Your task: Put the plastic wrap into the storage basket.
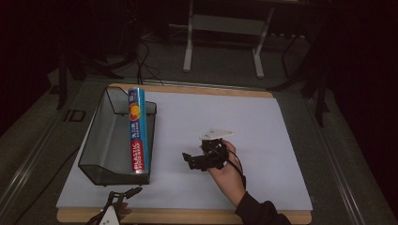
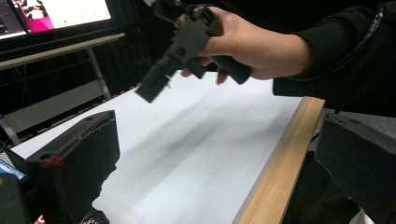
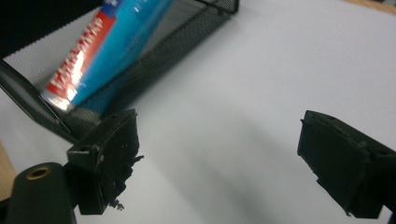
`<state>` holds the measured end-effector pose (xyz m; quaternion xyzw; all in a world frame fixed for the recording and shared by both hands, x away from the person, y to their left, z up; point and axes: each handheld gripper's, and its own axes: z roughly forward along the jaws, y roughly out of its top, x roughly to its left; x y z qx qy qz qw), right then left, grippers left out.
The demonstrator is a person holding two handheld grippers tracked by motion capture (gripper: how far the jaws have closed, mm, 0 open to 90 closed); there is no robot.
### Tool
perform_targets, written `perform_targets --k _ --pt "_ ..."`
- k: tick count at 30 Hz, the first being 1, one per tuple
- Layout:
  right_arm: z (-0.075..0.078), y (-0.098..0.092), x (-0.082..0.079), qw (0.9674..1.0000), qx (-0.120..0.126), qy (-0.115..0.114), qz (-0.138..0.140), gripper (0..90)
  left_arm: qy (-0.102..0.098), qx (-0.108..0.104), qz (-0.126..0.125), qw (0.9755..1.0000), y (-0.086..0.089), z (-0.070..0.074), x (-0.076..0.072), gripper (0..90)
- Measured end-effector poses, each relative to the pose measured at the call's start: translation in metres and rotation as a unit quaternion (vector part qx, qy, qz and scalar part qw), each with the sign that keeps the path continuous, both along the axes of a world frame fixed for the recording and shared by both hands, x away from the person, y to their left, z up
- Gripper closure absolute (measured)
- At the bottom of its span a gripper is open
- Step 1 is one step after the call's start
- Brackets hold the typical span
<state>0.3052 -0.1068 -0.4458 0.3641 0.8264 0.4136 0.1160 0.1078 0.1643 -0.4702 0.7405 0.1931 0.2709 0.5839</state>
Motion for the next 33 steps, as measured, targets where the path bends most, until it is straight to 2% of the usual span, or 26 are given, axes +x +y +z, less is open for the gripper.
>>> perform_targets --k 4,6,12,17,23,25,28,30,33 --pt "-0.006 -0.015 -0.006 0.9999 -0.009 0.000 -0.006 12.4 0.001 0.000 -0.001 1.0000 0.000 0.000 0.000 0.8" --pt "-0.008 -0.022 -0.009 0.9999 -0.004 0.008 -0.009 12.4 0.001 0.002 -0.001 1.0000 -0.001 0.000 0.000 0.8" --pt "-0.009 -0.039 -0.020 0.9998 -0.012 0.005 -0.012 12.4 0.001 0.002 -0.001 1.0000 -0.001 0.000 0.000 0.8" --pt "-0.013 -0.056 -0.029 0.9998 -0.004 0.000 -0.018 12.8 0.001 0.003 -0.002 1.0000 -0.002 -0.001 0.000 0.8" --pt "-0.019 -0.071 -0.036 0.9997 -0.001 0.008 -0.025 12.8 0.002 0.004 -0.002 1.0000 -0.002 -0.001 0.000 0.8" --pt "-0.021 -0.076 -0.038 0.9996 -0.010 0.001 -0.028 12.9 0.002 0.004 -0.002 1.0000 -0.002 -0.001 0.000 0.8" --pt "-0.023 -0.084 -0.041 0.9996 -0.010 -0.003 -0.028 13.0 0.002 0.004 -0.001 1.0000 -0.002 -0.001 0.000 0.8" --pt "-0.026 -0.091 -0.043 0.9993 -0.020 -0.011 -0.028 13.1 0.001 0.004 0.000 1.0000 -0.002 -0.001 0.000 0.8" --pt "-0.028 -0.100 -0.046 0.9992 -0.010 -0.006 -0.038 13.1 0.002 0.004 0.000 1.0000 -0.002 -0.001 0.000 0.8"
